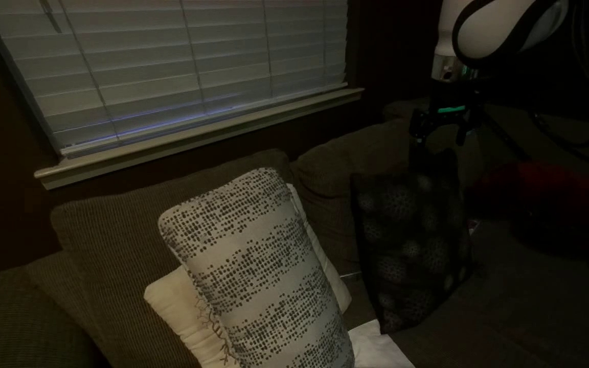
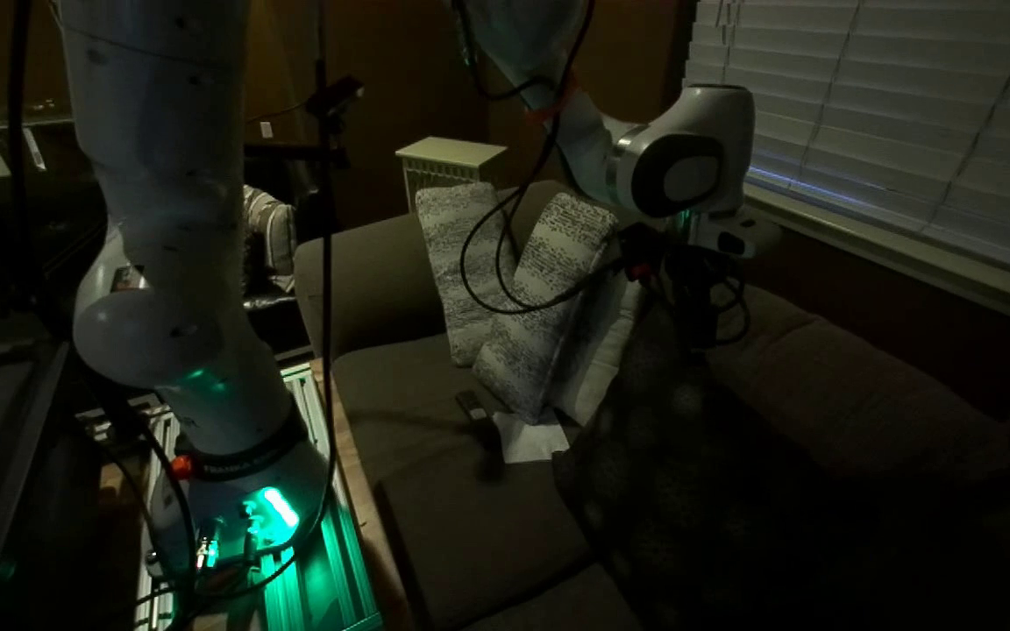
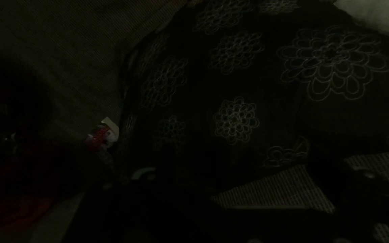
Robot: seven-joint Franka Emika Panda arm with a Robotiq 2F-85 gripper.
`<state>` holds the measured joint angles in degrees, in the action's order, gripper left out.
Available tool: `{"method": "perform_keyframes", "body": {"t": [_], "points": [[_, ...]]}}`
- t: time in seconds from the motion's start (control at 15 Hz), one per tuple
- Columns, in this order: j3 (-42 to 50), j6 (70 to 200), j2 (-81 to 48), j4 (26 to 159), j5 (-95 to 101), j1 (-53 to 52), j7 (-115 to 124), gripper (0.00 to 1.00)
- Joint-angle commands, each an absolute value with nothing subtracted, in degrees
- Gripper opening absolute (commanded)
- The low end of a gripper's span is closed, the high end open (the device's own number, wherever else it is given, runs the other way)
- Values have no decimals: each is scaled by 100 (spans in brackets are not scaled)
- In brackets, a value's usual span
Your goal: Turn the black pillow to the right
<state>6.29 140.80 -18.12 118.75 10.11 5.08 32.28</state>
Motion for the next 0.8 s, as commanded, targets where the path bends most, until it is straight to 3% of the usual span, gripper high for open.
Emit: {"method": "perform_keyframes", "body": {"t": [0.0, 0.73], "points": [[807, 14024, -2210, 11494, 733, 331, 3256, 100], [1260, 13987, -2761, 11233, 863, 138, 3804, 100]]}}
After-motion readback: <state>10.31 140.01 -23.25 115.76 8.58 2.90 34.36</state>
